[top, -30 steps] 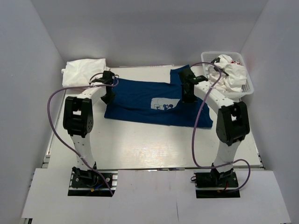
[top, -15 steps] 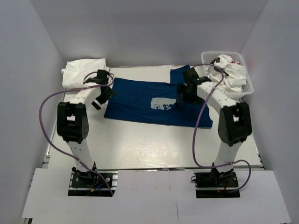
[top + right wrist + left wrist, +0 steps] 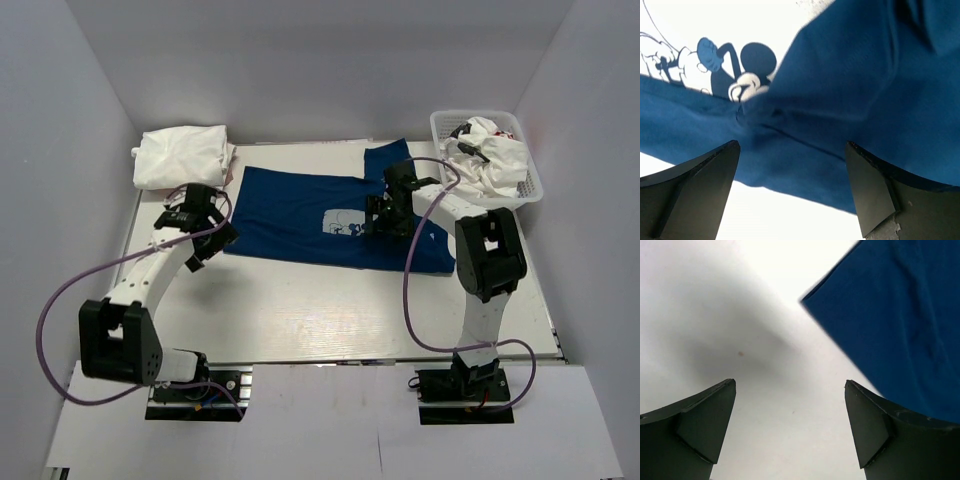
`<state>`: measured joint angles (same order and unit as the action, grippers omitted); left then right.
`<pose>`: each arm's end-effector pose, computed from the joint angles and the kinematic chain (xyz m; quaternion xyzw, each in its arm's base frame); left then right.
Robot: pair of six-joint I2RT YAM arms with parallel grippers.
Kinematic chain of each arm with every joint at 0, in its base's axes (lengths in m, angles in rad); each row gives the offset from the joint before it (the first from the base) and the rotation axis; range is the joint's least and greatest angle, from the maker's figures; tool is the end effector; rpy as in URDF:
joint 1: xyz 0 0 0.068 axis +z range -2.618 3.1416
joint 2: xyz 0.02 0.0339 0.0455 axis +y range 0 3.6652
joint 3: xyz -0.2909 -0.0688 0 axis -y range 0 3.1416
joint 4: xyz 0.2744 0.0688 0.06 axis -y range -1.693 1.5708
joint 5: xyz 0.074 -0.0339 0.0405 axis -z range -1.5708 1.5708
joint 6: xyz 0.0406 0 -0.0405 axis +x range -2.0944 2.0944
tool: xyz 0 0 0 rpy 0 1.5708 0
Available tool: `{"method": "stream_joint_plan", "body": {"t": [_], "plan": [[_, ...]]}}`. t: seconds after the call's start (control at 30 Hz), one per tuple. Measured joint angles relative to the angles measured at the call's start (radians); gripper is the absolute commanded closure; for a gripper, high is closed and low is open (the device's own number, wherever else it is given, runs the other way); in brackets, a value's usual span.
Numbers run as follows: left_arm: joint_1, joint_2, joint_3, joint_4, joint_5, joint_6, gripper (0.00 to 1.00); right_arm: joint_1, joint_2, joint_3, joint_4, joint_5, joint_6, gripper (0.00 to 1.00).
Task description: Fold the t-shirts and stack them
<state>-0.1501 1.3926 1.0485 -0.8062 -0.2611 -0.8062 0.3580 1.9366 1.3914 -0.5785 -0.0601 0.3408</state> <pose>0.2915 -0.0335 0.2603 -0.3381 0.9092 0.0178 0.2423 0.4106 0.1562 0.1909 -0.0150 0.9746 0.1034 0.1982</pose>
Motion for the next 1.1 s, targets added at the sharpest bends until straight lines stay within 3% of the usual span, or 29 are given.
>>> {"method": "stream_joint_plan", "body": {"t": [0.37, 0.57, 0.77, 0.97, 1.1], "plan": [[0.002, -0.126, -0.051, -0.038, 0.009, 0.014, 0.00, 0.000, 0.098, 0.101, 0.086, 0.014, 0.052, 0.10], [0.002, -0.156, -0.061, -0.032, 0.015, 0.017, 0.00, -0.001, 0.143, 0.177, 0.209, 0.056, 0.049, 0.10], [0.002, -0.157, -0.061, -0.031, 0.016, 0.029, 0.00, -0.004, 0.248, 0.234, 0.358, -0.027, 0.029, 0.10], [0.002, -0.134, -0.060, -0.009, 0.044, 0.055, 0.00, -0.005, 0.217, 0.232, 0.394, -0.016, -0.037, 0.10], [-0.002, -0.065, -0.040, 0.035, 0.072, 0.079, 0.00, -0.010, 0.079, 0.103, 0.403, 0.058, -0.044, 0.10]]}}
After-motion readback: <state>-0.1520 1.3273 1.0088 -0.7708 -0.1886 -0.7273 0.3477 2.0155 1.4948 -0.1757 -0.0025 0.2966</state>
